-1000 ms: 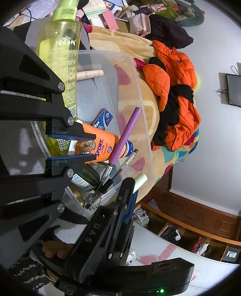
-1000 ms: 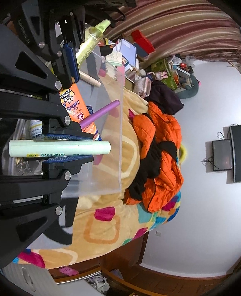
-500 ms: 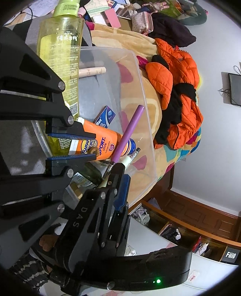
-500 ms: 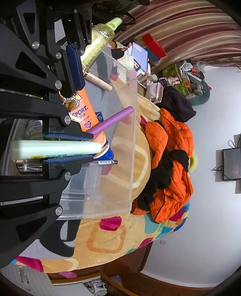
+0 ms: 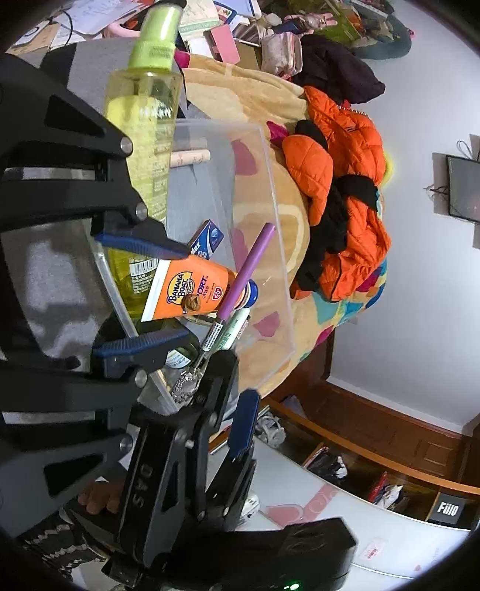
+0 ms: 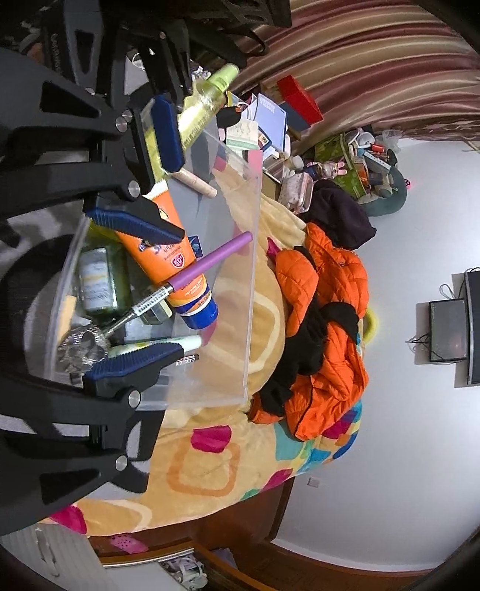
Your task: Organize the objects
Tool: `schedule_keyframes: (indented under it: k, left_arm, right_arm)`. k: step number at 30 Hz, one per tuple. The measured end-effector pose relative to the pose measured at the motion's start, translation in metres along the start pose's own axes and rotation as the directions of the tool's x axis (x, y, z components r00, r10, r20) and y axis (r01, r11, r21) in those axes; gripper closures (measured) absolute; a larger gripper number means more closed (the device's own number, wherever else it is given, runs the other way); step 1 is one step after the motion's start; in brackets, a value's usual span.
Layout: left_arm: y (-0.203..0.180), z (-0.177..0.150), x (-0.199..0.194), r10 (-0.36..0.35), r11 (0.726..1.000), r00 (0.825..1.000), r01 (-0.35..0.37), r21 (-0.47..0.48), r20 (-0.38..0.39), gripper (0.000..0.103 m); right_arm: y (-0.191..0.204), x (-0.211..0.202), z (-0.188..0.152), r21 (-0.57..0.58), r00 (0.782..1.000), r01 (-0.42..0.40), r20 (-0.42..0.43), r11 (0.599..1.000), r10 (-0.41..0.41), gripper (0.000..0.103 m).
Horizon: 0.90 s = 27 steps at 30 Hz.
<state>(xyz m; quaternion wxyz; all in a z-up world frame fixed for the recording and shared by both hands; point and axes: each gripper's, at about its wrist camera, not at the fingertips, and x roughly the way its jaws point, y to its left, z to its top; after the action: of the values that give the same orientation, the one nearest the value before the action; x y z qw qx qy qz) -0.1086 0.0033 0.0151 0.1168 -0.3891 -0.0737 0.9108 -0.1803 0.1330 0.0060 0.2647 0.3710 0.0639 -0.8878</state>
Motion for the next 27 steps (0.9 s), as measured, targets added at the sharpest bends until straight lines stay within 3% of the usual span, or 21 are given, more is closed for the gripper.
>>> schedule_keyframes:
  k: [4,8,11,15,21,27]
  left_arm:
    - [0.000,-0.001,-0.012,0.014,1.000,1.000,-0.014,-0.012,0.024,0.051]
    - [0.001,-0.004,-0.024,0.048,0.999,0.998,-0.046,-0.024,0.052,0.041]
    - [0.003,-0.006,-0.033,0.055,0.998,0.996,-0.052,-0.043,0.066,0.040]
    - [0.003,-0.012,-0.045,0.084,0.995,0.991,-0.078,-0.063,0.101,0.024]
    - [-0.011,-0.022,-0.066,0.151,0.989,0.974,-0.147,-0.035,0.170,0.009]
    - [-0.019,-0.033,-0.071,0.157,0.988,0.971,-0.155,-0.027,0.178,0.007]
  right_arm:
    - [0.000,-0.016,-0.005,-0.006,1.000,-0.001,0.021,1.000,0.001,0.043]
    - [-0.001,-0.032,-0.010,0.000,0.999,0.002,0.038,1.000,-0.002,0.027]
    - [0.001,-0.042,-0.014,-0.002,0.999,0.006,0.050,1.000,-0.006,0.026]
    - [0.006,-0.055,-0.020,-0.012,0.998,0.017,0.069,1.000,-0.016,0.018]
    - [0.008,-0.073,-0.030,-0.004,0.995,0.012,0.103,1.000,-0.011,0.014]
    - [0.009,-0.083,-0.042,0.013,0.991,0.015,0.133,1.000,-0.017,0.003]
